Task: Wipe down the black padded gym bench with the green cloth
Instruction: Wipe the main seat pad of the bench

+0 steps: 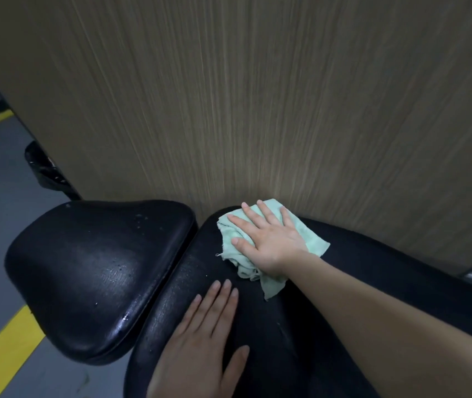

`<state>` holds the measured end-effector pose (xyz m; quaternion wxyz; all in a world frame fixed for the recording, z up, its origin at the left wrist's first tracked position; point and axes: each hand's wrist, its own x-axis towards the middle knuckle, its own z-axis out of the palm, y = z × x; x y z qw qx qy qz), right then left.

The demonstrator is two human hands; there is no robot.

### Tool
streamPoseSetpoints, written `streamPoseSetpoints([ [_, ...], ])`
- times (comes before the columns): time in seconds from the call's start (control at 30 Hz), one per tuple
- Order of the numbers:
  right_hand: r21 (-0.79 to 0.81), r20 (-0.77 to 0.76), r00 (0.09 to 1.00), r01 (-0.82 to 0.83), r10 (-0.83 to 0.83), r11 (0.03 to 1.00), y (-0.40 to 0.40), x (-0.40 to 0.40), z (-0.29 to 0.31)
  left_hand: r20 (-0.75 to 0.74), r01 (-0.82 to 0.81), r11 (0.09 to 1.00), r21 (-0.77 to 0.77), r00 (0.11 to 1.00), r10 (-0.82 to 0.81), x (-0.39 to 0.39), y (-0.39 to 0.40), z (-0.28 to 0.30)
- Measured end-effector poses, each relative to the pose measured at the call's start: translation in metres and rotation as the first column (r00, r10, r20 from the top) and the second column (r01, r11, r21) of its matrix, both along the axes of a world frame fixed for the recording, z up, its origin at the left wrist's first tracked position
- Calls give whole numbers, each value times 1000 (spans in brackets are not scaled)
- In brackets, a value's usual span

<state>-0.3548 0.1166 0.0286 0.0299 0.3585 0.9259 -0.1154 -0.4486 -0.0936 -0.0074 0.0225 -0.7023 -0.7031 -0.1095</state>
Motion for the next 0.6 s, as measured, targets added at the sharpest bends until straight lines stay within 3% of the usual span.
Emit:
streamPoseSetpoints([
  [0.27,-19,-4,938,347,-347,938,-16,67,2,-14,16,999,-41,1000,-17,-1,-3,8],
  [0.6,18,54,798,600,-600,800,-31,151,4,-27,-12,994,-107,1000,9,1,-7,12],
])
